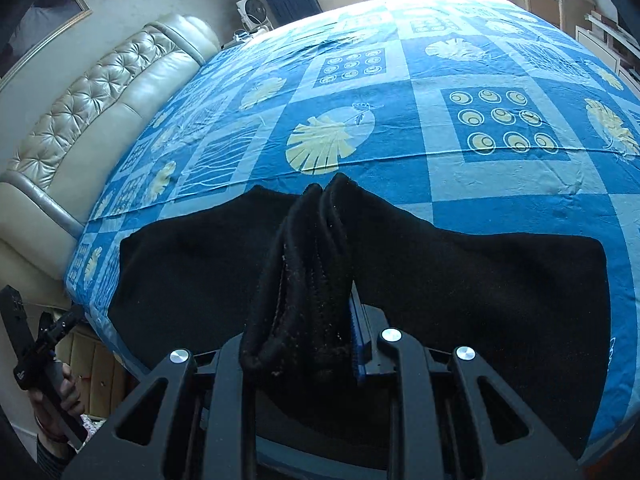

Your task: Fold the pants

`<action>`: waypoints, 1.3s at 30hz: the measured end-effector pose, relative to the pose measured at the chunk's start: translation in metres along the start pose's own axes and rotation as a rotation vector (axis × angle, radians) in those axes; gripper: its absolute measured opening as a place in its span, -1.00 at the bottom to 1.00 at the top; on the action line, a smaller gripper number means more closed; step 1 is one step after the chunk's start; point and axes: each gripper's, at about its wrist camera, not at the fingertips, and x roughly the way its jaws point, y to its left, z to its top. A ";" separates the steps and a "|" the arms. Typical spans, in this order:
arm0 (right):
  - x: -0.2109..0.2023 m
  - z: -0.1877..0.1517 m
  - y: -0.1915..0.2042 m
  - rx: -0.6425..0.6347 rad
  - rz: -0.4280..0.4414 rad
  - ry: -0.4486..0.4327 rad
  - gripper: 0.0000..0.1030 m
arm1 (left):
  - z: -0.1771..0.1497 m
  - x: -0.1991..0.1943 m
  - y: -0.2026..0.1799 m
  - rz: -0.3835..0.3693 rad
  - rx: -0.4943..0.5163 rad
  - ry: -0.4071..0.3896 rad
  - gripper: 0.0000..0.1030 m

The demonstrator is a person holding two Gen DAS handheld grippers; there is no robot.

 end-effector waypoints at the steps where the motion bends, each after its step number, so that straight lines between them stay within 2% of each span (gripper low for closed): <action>1: 0.004 -0.003 0.005 -0.017 -0.012 0.008 -0.55 | -0.001 0.001 0.000 -0.004 -0.003 0.005 0.96; 16: 0.036 -0.028 0.055 -0.151 -0.112 0.055 -0.54 | -0.005 0.004 -0.007 -0.019 0.009 0.013 0.96; 25: 0.039 -0.034 0.064 -0.147 -0.110 0.066 -0.38 | -0.005 0.003 -0.008 -0.026 0.006 0.010 0.96; 30: 0.038 -0.039 0.071 -0.141 -0.075 0.069 -0.27 | -0.005 0.004 -0.008 -0.031 0.000 0.017 0.96; 36: 0.038 -0.045 0.080 -0.120 0.007 0.086 -0.23 | -0.006 0.004 -0.010 -0.034 0.003 0.016 0.96; 39: 0.038 -0.048 0.085 -0.122 0.015 0.080 -0.16 | -0.006 0.004 -0.011 -0.036 0.004 0.017 0.96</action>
